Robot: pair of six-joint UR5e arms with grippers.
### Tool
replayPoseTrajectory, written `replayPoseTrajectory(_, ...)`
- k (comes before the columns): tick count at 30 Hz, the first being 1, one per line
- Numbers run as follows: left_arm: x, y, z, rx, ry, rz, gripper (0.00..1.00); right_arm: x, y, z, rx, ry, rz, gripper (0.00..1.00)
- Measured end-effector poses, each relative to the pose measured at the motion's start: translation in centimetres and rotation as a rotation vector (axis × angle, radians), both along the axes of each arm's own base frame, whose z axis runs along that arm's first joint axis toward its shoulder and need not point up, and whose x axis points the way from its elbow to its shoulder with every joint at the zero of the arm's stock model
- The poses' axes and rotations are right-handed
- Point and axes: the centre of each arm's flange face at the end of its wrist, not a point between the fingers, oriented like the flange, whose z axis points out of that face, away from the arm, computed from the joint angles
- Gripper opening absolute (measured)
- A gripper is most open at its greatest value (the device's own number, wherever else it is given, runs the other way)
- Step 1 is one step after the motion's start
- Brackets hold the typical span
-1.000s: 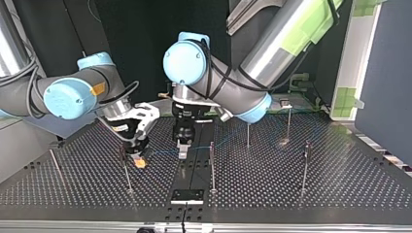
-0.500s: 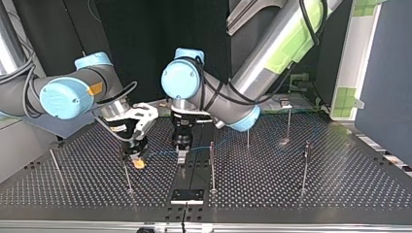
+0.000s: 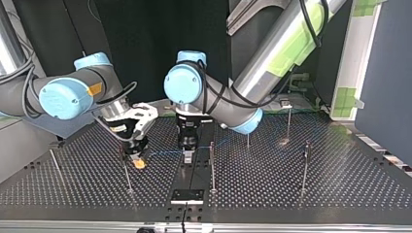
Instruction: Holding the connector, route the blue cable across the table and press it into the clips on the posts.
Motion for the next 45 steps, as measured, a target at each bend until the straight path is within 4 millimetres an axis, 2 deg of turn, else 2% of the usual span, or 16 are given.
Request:
replayPoseTrajectory(2, -0.1, -0.1, 0.0, -0.001, 0.001, -0.003, 0.32, 0.0, 0.0, 0.0, 0.001, -0.001, 0.003, 0.0)
replayPoseTrajectory(3, -0.2, -0.2, 0.0, -0.003, 0.002, -0.004, 0.32, 0.0, 0.0, 0.0, 0.001, -0.001, 0.004, 0.0)
replayPoseTrajectory(5, -0.2, -0.2, 0.0, -0.005, 0.004, -0.004, 0.13, 0.0, 0.0, 0.0, 0.002, -0.002, 0.007, 0.0)
replayPoseTrajectory(6, -0.2, -0.2, 0.0, -0.006, 0.005, -0.003, 0.13, 0.0, 0.0, 0.0, 0.002, -0.002, 0.007, 0.0)
replayPoseTrajectory(7, -0.2, -0.2, 0.0, -0.006, 0.006, -0.003, 0.0, 0.1, 0.0, 0.0, 0.002, -0.002, 0.008, 0.0)
replayPoseTrajectory(20, -0.8, 0.2, -0.6, 0.004, 0.036, 0.035, 0.0, 0.0, 0.0, -0.3, 0.006, -0.002, 0.007, 0.0)
replayPoseTrajectory(32, -2.4, 0.8, -4.9, 0.041, 0.086, 0.075, 0.0, -0.3, 0.3, -2.6, 0.045, 0.022, 0.002, 0.0)
replayPoseTrajectory(43, -2.9, 0.9, -8.8, 0.055, 0.09, 0.002, 0.0, -0.9, 0.9, -6.6, 0.084, 0.043, -0.012, 0.0)
replayPoseTrajectory(45, -2.9, 1.0, -10.2, 0.063, 0.099, -0.007, 0.0, -1.0, 0.9, -7.2, 0.088, 0.04, -0.015, 0.0)
